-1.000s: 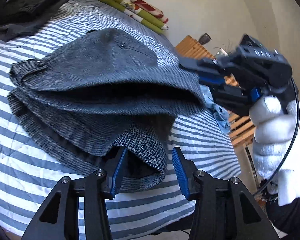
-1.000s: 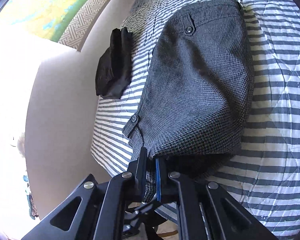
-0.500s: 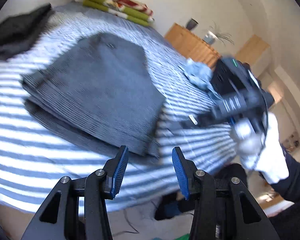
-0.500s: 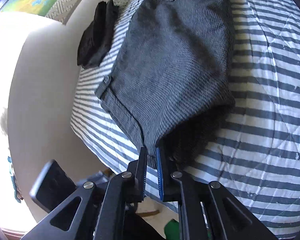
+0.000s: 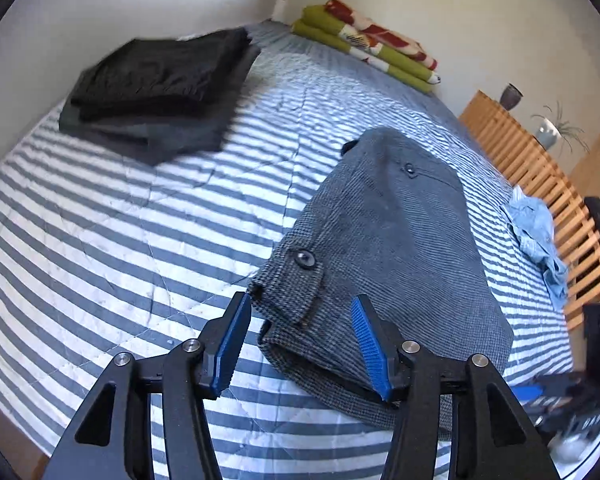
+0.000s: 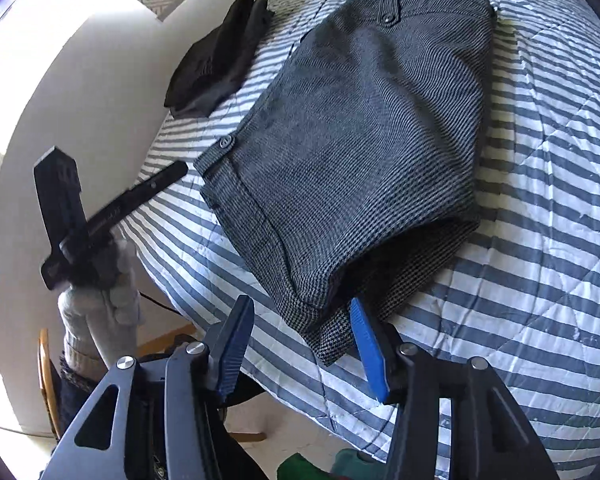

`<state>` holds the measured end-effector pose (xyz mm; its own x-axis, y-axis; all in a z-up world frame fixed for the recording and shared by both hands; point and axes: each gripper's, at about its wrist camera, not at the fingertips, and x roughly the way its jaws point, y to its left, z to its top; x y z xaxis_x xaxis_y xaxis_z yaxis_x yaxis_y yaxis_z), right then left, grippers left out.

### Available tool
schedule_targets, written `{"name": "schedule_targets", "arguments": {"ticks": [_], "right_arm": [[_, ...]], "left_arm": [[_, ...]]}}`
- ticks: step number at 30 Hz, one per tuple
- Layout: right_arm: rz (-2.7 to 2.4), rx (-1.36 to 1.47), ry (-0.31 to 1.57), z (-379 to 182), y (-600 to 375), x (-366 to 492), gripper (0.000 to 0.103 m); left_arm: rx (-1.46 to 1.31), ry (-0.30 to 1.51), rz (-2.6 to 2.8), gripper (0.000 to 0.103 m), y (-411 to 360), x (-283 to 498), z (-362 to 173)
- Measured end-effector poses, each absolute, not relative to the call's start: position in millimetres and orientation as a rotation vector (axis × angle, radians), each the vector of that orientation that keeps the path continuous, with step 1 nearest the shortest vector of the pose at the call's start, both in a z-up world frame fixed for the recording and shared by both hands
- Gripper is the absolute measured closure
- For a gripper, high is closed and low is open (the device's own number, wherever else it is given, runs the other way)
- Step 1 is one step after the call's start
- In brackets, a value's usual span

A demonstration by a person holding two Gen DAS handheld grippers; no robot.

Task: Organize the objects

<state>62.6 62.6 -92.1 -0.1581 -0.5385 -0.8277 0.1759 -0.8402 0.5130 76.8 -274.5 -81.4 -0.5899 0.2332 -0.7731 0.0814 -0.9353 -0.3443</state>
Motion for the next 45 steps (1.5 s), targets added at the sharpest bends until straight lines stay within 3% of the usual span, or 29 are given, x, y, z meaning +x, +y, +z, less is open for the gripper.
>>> {"name": "schedule_targets", "arguments": {"ticks": [3, 4, 5, 6, 7, 9, 10, 16, 25, 27, 29, 31, 32, 33, 38, 41, 43, 45], "right_arm": [[-1.994, 1.693, -0.447, -111.9, 54.8, 59.4, 0.057], [-1.999, 1.701, -0.447, -115.7, 53.3, 57.1, 0.062], [-1.999, 1.701, -0.457, -116.8, 54.8, 56.8, 0.068], [-1.983, 1.704, -0.477, -117.5, 55.1, 55.9, 0.082], [-1.951, 1.71, -0.513, -118.1, 57.6, 53.4, 0.09], [-1.926, 1.701, -0.577, -113.7, 65.3, 51.6, 0.094], [-1.93, 1.685, -0.59, -108.6, 69.5, 50.3, 0.1], [-1.927, 1.626, -0.639, -78.4, 91.1, 59.9, 0.103], [-2.043, 1.652, -0.537, -85.9, 101.9, 84.4, 0.099], [-2.039, 1.664, -0.584, -88.4, 118.0, 80.6, 0.098], [-2.104, 1.638, -0.6, -86.5, 135.0, 75.7, 0.089], [-2.159, 1.635, -0.638, -85.4, 152.3, 65.9, 0.079], [-2.154, 1.64, -0.665, -88.3, 156.2, 61.5, 0.078], [-2.137, 1.645, -0.702, -90.8, 160.6, 55.3, 0.077], [-2.006, 1.712, -0.873, -115.1, 166.8, 36.7, 0.074], [-1.983, 1.746, -0.904, -128.5, 161.1, 33.3, 0.074], [-1.957, 1.753, -0.952, -137.9, 162.8, 30.3, 0.074], [-1.955, 1.757, -0.986, -144.4, 162.3, 26.8, 0.075]], "left_arm": [[-1.431, -0.523, 2.631, 0.051, -273.1, 73.3, -92.9], [-1.436, -0.523, 2.617, 0.057, -270.6, 69.3, -94.4], [-1.443, -0.514, 2.622, 0.069, -271.4, 66.5, -95.5], [-1.45, -0.499, 2.637, 0.084, -272.3, 64.1, -93.9], [-1.449, -0.499, 2.649, 0.092, -274.3, 62.2, -92.7], [-1.426, -0.555, 2.636, 0.094, -278.6, 61.2, -88.5], [-1.423, -0.56, 2.639, 0.095, -275.5, 65.3, -87.5], [-1.352, -0.525, 2.653, 0.095, -264.6, 93.8, -53.3], [-1.509, -0.416, 2.691, 0.094, -257.9, 108.2, -78.3], [-1.476, -0.426, 2.705, 0.083, -256.5, 115.6, -71.4], [-1.404, -0.353, 2.723, 0.075, -238.6, 129.5, -57.2], [-1.353, -0.259, 2.65, 0.06, -203.7, 144.6, -49.2], [-1.346, -0.204, 2.6, 0.05, -184.0, 150.7, -49.5], [-1.343, -0.139, 2.547, 0.047, -162.8, 156.7, -51.9], [-1.391, 0.133, 2.384, 0.047, -81.1, 169.5, -82.8], [-1.445, 0.11, 2.363, 0.047, -72.4, 157.8, -102.9], [-1.48, 0.135, 2.365, 0.057, -73.0, 150.8, -112.4], [-1.488, 0.088, 2.342, 0.082, -75.9, 148.8, -111.1]]}}
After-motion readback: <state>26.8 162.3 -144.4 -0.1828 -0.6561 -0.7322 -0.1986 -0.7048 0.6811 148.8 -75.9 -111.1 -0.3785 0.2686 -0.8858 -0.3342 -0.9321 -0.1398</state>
